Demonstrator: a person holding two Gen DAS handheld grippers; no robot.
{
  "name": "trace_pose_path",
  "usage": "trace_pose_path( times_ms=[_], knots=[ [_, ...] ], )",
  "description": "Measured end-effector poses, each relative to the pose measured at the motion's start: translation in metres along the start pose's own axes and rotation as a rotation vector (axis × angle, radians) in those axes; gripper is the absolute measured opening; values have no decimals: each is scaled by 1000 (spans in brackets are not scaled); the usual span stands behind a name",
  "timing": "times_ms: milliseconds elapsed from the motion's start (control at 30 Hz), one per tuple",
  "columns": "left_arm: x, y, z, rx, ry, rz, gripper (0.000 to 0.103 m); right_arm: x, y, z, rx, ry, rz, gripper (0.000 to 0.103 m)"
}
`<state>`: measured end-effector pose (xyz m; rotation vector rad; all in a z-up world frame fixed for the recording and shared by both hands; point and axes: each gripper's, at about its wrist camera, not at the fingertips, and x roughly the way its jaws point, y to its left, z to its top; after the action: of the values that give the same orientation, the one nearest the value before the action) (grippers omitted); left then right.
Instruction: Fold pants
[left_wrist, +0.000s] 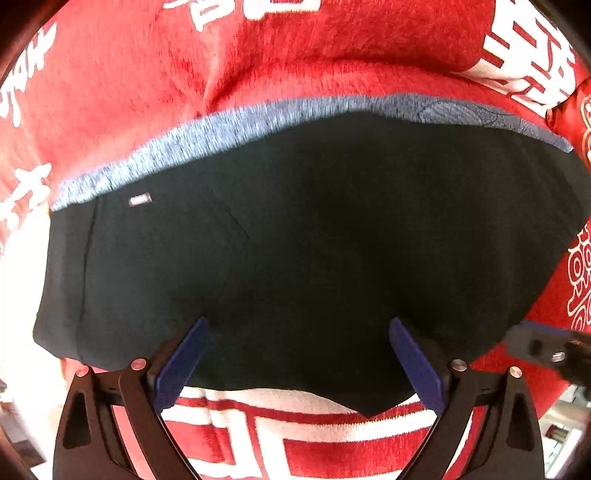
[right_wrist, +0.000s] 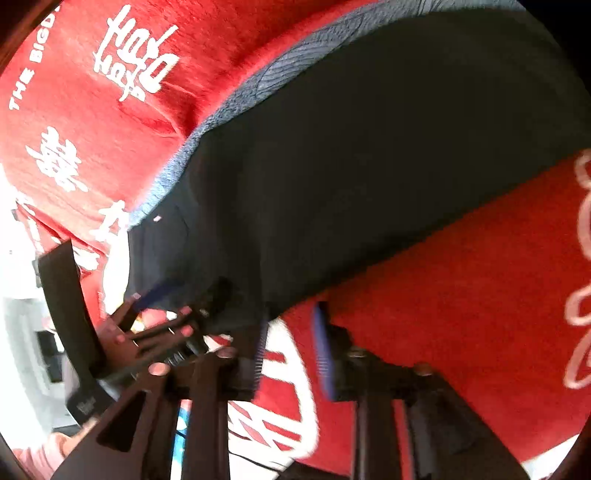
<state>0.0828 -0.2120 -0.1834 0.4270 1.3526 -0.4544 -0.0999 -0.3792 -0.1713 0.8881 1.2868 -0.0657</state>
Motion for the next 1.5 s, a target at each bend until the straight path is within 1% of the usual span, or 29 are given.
trace_pose_path(
  times_ms=[67,133,167,200,267,367,433,467,500,533,633,667,733,767,833,900,967,1033,1100,1167,1200,1233,1267,1333,1400,1433,1500],
  knots=[
    [-17,11,11,-23,-49,-8,99,-22,8,4,-70,-57,-39,32],
    [-21,19,31,-52,-91,-4,99,-38,22,19,-153,-122,-77,32],
    [-19,22,42,-65,-101,6,99,-40,25,27,-174,-133,-84,32],
    [-15,26,56,-82,-104,20,99,-38,31,42,-198,-142,-93,32],
    [-7,30,81,-109,-109,23,99,-30,35,65,-218,-149,-121,32],
    [15,29,113,-128,-120,51,99,-6,46,106,-255,-152,-146,32],
    [35,31,122,-143,-90,81,99,16,48,131,-274,-139,-174,32],
    [36,35,118,-154,-78,80,99,20,46,135,-279,-140,-193,32],
    [42,40,118,-176,-75,69,99,27,42,143,-285,-139,-228,27],
    [44,46,117,-197,-81,70,99,29,38,149,-281,-148,-247,26],
    [47,62,118,-211,-77,105,99,21,22,162,-232,-182,-239,23],
    [45,71,118,-221,-67,113,99,16,18,165,-220,-201,-270,24],
    [34,90,113,-236,-69,111,99,6,10,169,-196,-224,-362,26],
    [29,97,109,-235,-76,113,99,-1,7,169,-175,-221,-367,27],
    [13,113,92,-216,-85,131,99,-15,4,161,-158,-213,-321,27],
    [8,131,69,-203,-74,183,99,-25,11,140,-192,-193,-282,28],
    [12,152,45,-222,-28,223,99,-23,22,115,-219,-159,-247,28],
    [18,168,26,-253,6,237,99,-15,34,87,-259,-119,-213,31],
    [17,176,13,-275,-18,219,102,2,52,59,-326,-85,-212,34],
    [24,173,10,-240,-25,232,102,19,62,41,-368,-48,-230,34],
    [24,172,8,-222,-30,237,102,31,64,31,-380,-13,-257,35],
    [22,169,6,-215,-36,233,102,35,63,24,-390,-16,-283,35],
    [20,167,2,-215,-40,229,102,33,62,15,-419,-62,-300,35],
    [16,171,0,-225,-27,220,102,35,67,10,-428,-73,-327,35],
    [10,168,1,-209,1,230,102,32,67,12,-389,-59,-311,35],
    [8,159,0,-199,5,225,102,28,65,13,-369,-55,-299,35],
    [-1,145,-2,-164,2,194,102,21,57,10,-332,-45,-276,35]
  ],
)
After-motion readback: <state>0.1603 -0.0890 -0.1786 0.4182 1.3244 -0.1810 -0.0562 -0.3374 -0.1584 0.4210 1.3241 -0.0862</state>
